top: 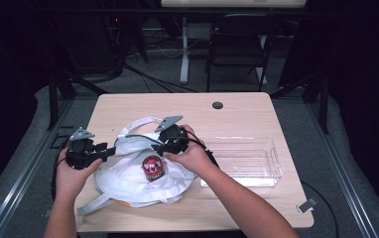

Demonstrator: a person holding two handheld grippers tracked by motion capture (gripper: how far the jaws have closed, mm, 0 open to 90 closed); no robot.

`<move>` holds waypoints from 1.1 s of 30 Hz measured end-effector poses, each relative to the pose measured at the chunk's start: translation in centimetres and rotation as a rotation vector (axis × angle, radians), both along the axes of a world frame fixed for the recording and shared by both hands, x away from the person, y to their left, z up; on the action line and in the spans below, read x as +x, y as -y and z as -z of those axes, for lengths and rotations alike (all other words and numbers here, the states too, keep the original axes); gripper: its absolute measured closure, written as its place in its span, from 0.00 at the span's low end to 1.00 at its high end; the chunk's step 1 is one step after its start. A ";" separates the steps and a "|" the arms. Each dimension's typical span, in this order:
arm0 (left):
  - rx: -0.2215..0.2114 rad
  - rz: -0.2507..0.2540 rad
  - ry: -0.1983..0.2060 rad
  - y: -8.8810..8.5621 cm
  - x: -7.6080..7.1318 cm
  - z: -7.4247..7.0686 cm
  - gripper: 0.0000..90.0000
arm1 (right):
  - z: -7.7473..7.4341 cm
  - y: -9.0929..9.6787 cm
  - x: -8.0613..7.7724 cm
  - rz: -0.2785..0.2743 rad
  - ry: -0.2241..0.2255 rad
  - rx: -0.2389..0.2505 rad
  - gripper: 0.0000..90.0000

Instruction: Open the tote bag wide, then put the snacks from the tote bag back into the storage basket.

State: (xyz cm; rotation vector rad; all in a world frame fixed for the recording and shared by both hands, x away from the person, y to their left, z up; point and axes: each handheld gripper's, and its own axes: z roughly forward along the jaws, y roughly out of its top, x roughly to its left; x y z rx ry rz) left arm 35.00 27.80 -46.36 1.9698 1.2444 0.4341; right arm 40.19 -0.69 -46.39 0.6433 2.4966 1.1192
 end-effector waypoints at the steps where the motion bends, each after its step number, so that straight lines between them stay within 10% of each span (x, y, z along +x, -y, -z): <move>1: 0.001 0.003 -0.006 -0.1 0.0 -0.1 0.64 | -0.1 -0.2 -0.3 -0.008 0.010 -0.005 0.50; 33: 0.021 -0.004 0.043 0.1 0.5 0.2 0.51 | 1.3 -2.7 -1.6 -0.094 -0.158 -0.100 0.32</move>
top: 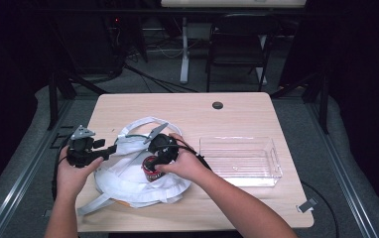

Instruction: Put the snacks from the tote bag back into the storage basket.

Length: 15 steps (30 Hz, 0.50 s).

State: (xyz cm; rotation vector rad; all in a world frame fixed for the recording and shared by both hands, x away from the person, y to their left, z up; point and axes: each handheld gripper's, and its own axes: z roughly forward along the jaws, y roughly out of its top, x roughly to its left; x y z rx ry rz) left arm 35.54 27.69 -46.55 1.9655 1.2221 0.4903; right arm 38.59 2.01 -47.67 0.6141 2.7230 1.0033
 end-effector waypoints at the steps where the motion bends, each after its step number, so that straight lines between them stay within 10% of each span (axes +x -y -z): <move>1: 0.001 -0.002 0.001 0.0 0.0 0.0 0.51 | 0.1 -0.1 0.1 0.001 -0.004 -0.002 0.32; 15: 0.004 0.000 -0.012 -0.3 -0.2 0.0 0.50 | 1.2 -1.3 0.3 0.001 -0.033 -0.041 0.24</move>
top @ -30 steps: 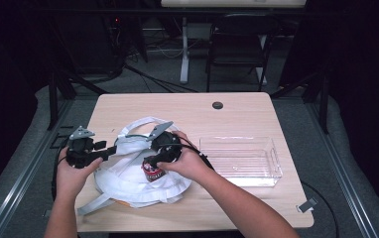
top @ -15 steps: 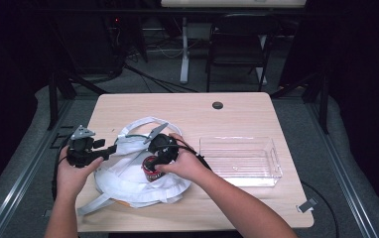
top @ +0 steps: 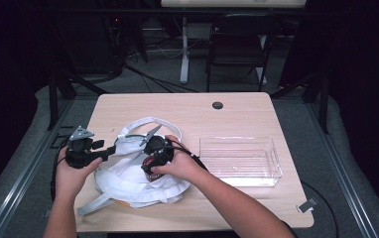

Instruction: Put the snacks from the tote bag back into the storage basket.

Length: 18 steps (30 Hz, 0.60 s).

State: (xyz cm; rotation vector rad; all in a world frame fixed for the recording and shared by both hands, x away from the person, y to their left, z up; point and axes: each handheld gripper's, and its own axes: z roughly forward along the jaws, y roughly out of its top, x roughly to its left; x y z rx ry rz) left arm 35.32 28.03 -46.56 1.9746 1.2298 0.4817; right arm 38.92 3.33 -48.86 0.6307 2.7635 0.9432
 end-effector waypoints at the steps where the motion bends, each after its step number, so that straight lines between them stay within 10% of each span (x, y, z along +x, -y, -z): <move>1: -0.002 -0.001 0.000 0.0 0.0 0.0 0.50 | 0.0 0.0 0.0 -0.001 -0.006 -0.003 0.24; 18: -0.014 -0.005 -0.020 0.1 -0.1 0.1 0.51 | 1.3 -0.5 0.3 0.012 -0.041 -0.057 0.23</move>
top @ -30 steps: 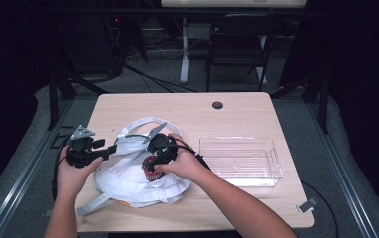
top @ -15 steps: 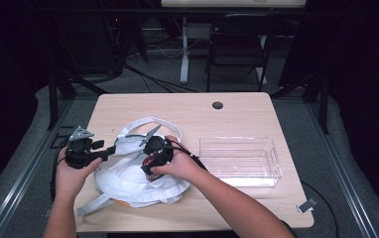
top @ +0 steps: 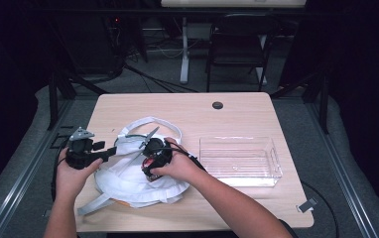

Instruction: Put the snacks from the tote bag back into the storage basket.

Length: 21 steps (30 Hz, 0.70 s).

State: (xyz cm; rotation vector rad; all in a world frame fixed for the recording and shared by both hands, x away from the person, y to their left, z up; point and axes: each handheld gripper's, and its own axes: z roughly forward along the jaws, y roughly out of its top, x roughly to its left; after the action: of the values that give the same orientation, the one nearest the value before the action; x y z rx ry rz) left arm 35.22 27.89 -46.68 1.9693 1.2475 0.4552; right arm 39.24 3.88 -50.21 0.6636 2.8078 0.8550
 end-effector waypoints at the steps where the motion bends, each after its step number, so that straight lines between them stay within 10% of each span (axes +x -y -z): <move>1: 0.002 -0.001 0.000 0.0 0.0 0.0 0.51 | 0.1 0.0 0.0 -0.002 0.002 0.002 0.23; 21: 0.001 -0.003 -0.006 0.0 0.1 0.1 0.50 | 1.2 -0.4 0.4 -0.010 -0.053 -0.048 0.26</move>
State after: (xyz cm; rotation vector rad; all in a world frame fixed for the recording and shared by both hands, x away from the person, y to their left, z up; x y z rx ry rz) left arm 35.28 27.92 -46.79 1.9715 1.2539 0.4524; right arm 39.68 4.30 -51.36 0.6759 2.8713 0.7798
